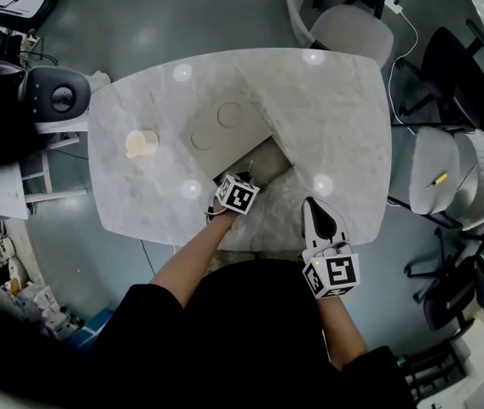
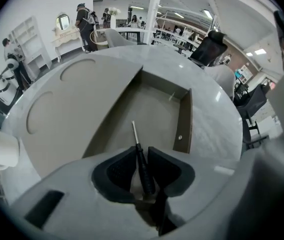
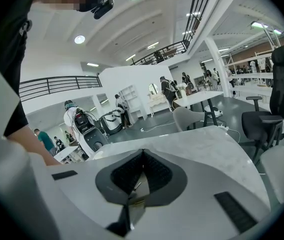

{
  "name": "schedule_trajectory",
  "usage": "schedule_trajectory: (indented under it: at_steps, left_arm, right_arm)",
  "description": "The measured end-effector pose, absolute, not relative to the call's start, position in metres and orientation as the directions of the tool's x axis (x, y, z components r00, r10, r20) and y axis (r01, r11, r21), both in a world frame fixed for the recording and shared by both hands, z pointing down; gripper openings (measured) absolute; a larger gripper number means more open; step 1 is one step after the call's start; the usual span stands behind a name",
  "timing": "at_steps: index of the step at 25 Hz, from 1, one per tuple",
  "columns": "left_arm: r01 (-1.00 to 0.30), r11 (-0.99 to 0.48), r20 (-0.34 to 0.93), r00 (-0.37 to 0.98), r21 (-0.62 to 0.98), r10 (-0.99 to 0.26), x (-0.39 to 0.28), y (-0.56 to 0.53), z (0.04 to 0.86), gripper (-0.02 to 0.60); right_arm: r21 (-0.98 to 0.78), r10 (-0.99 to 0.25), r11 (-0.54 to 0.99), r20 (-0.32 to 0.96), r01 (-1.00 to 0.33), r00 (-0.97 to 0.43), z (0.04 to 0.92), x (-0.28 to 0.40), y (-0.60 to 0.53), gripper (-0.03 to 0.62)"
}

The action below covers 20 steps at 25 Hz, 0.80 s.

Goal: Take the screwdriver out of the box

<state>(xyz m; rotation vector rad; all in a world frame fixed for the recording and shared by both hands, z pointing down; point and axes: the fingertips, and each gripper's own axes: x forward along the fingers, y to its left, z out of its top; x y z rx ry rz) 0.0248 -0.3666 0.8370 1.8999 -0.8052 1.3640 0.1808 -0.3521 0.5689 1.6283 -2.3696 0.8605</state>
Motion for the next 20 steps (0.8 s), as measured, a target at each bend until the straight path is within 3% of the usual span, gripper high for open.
schedule_trajectory:
  at_steps: [14,20]
  left_arm:
    - [-0.794,-0.579,0.950,0.295,0.185,-0.101,0.024,-0.364,0.835,0.049]
    - [-0.775,-0.613,0.924,0.333,0.154,-0.189,0.029,-0.366,0.814,0.049]
  right_arm:
    - [-0.363,-0.815,0.260,0.414,-0.895,-0.404,0.561,0.178,-0.331,0.003]
    - [-0.355,-0.808,0.280,0.414,-0.892,-0.419,0.557,0.170,-0.313,0.003]
